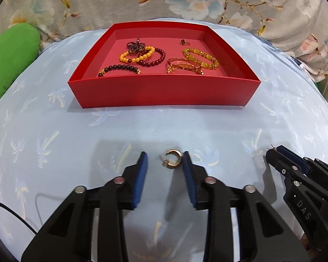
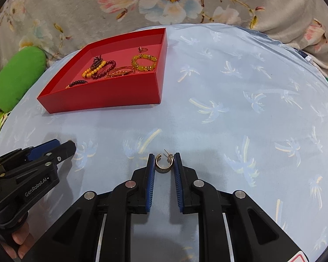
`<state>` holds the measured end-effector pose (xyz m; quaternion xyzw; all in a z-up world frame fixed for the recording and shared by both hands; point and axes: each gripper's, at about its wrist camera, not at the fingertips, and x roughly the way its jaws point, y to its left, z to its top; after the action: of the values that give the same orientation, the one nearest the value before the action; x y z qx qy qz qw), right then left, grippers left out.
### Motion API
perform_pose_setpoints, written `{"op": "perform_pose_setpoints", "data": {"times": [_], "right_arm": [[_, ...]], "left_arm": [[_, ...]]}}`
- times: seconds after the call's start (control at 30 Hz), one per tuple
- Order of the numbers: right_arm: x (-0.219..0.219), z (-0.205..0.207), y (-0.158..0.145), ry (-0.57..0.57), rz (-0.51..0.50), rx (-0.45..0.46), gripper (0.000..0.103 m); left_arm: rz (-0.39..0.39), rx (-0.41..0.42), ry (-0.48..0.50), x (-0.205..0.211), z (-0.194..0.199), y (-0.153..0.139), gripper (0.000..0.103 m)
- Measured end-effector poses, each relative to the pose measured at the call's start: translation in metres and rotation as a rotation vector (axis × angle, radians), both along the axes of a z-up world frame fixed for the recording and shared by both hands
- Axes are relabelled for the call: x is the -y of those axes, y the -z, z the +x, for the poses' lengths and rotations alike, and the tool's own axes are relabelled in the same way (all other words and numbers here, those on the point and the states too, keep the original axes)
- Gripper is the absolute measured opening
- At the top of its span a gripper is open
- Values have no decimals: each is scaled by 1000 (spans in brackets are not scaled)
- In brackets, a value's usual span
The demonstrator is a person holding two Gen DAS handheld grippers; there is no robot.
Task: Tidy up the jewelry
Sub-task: 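Grasp a gold hoop earring with the right tool, then carry the earring into the red box and open the right tool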
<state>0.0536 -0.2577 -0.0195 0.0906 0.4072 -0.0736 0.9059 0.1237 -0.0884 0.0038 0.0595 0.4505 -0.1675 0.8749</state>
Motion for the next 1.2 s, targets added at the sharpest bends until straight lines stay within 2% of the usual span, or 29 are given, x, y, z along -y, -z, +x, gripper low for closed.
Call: {"op": "perform_pose_setpoints", "data": {"times": [0.07,0.33,0.6,0.97,1.2], "right_arm": [[0,0,0,-1,7,0,16],[-2,-5,-7,-10,25,10,16],[-18,6,-51,-56,11,86,16],[-28,69,-118,-106,5,176,16],[-28,132,-130,-118,-12,170,16]], "left_arm": [[1,2,7,0,0,0,20],[-14,-2,17,0,-4,-7,20],[-90,32,25,-9,0,-51,20],[-115,151,36,-5,51,-116,20],[-77,185,25,8,104,-128,20]]}}
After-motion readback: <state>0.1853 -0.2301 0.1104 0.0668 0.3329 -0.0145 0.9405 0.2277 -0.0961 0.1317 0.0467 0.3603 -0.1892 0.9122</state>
